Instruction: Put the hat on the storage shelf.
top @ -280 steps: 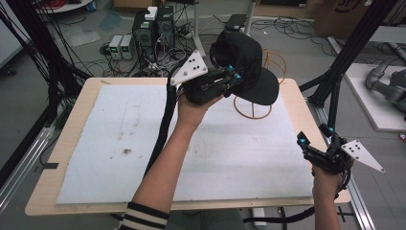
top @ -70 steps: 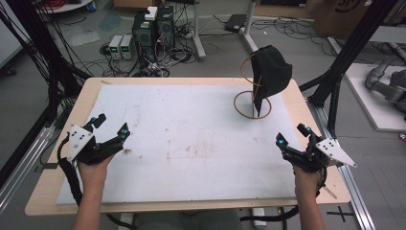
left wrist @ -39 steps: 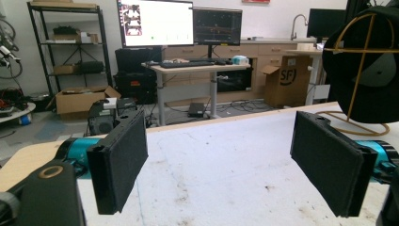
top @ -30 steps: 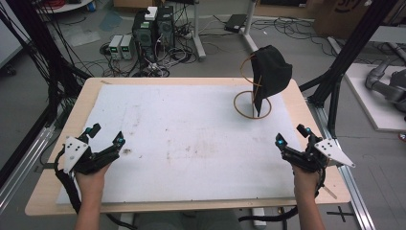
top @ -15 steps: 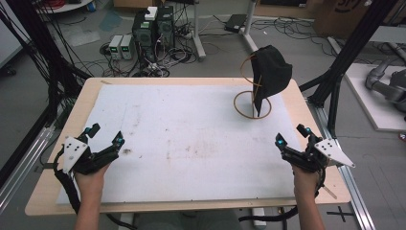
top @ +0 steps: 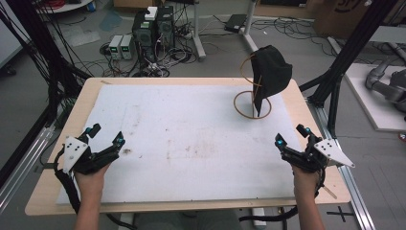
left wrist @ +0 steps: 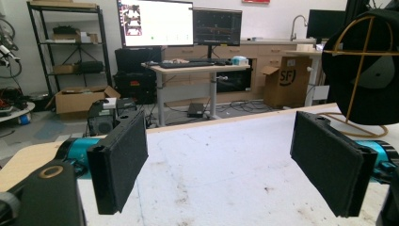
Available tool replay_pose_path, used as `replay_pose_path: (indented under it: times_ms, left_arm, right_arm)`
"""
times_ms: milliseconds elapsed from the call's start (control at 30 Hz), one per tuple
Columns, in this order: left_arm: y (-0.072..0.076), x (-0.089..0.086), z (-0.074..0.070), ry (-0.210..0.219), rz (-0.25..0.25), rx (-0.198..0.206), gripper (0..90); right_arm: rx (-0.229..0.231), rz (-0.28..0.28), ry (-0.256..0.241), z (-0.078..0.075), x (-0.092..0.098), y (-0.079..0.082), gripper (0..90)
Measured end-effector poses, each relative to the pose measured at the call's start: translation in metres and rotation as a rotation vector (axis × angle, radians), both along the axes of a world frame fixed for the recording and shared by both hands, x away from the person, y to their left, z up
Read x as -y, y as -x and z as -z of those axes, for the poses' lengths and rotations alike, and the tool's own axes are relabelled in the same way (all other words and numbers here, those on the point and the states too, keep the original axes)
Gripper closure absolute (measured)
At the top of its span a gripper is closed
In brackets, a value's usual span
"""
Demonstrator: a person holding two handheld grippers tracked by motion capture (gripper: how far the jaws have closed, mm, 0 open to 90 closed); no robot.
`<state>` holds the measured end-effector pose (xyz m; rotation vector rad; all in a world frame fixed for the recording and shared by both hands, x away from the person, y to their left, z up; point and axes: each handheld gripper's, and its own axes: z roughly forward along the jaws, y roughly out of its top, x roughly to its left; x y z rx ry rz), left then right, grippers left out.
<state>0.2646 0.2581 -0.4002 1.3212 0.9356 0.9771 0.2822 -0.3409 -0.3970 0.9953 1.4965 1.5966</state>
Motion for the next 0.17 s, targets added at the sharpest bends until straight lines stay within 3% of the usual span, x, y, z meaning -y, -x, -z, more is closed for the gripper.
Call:
replay_pose_path:
  times_ms: [167]
  left_arm:
    - [-0.0001, 0.0005, -0.0002, 0.001, 0.003, 0.001, 19.7]
  right_arm:
    - [-0.003, 0.001, -0.001, -0.0005, -0.0001, 0.0004, 12.3]
